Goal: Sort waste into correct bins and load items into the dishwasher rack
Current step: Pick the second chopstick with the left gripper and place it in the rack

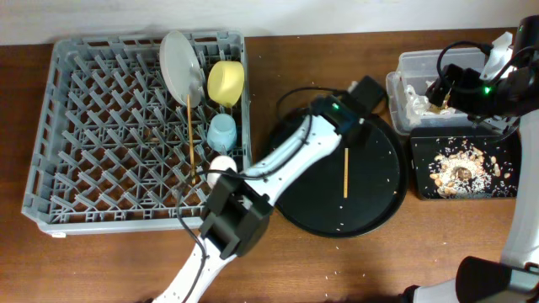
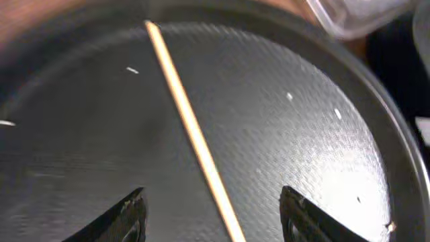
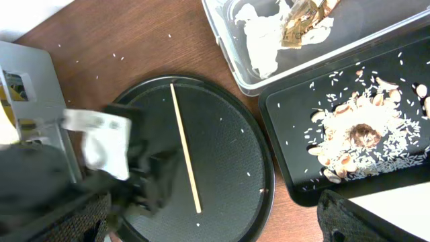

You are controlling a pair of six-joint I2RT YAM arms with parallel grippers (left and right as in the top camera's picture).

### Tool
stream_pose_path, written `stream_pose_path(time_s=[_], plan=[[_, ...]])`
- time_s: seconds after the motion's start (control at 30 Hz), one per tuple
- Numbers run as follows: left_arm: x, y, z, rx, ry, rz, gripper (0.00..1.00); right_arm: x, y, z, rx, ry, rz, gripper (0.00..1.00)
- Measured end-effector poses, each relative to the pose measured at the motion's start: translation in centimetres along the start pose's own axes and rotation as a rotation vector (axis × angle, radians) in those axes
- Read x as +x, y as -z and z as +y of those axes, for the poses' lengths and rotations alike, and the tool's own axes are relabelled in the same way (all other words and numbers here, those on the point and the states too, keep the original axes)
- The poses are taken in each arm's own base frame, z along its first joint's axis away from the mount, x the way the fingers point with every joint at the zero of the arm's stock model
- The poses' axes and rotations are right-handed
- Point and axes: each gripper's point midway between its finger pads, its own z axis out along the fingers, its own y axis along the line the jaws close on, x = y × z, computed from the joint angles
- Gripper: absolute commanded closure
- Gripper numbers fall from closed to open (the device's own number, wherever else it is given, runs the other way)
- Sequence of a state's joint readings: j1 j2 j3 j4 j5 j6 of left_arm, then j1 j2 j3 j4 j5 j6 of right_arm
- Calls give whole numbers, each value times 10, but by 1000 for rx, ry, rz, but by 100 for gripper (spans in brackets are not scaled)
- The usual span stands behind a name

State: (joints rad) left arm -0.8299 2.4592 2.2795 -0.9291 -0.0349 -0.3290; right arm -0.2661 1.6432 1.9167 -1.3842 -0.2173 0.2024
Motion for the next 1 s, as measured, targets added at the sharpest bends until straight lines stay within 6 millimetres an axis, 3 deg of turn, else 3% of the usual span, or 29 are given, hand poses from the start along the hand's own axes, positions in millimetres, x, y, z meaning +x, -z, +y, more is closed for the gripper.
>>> stream_pose_path(time_s=[0.07, 0.17, 0.23, 0.37, 0.6, 0.63, 0.8, 0.83, 0.87, 0.9, 0.97, 1.0], plan=[[16, -19, -11, -37, -36, 25, 49, 0, 0, 0, 0, 0, 0, 2], [25, -36, -1, -113, -49, 37, 50, 0, 0, 0, 0, 0, 0, 2], [30, -46, 5, -144, -45, 49, 57, 0, 0, 0, 0, 0, 0, 2], [36, -52, 9, -163, -22, 65, 97, 0, 0, 0, 0, 0, 0, 2], [47, -45, 15, -187, -4, 123, 99, 0, 0, 0, 0, 0, 0, 2], [50, -32, 20, -201, -27, 168, 100, 0, 0, 0, 0, 0, 0, 1], [6, 63, 42, -201, -51, 130, 99, 0, 0, 0, 0, 1, 0, 1], [8, 83, 62, -222, -27, 156, 99, 0, 0, 0, 0, 0, 0, 2], [-8, 119, 98, -243, 45, 100, 99, 0, 0, 0, 0, 1, 1, 1], [-25, 139, 125, -248, 104, 29, 99, 0, 0, 0, 0, 0, 0, 2], [-34, 159, 153, -262, 152, -19, 99, 0, 0, 0, 0, 0, 0, 1], [-39, 178, 173, -271, 178, -50, 99, 0, 0, 0, 0, 1, 0, 2]])
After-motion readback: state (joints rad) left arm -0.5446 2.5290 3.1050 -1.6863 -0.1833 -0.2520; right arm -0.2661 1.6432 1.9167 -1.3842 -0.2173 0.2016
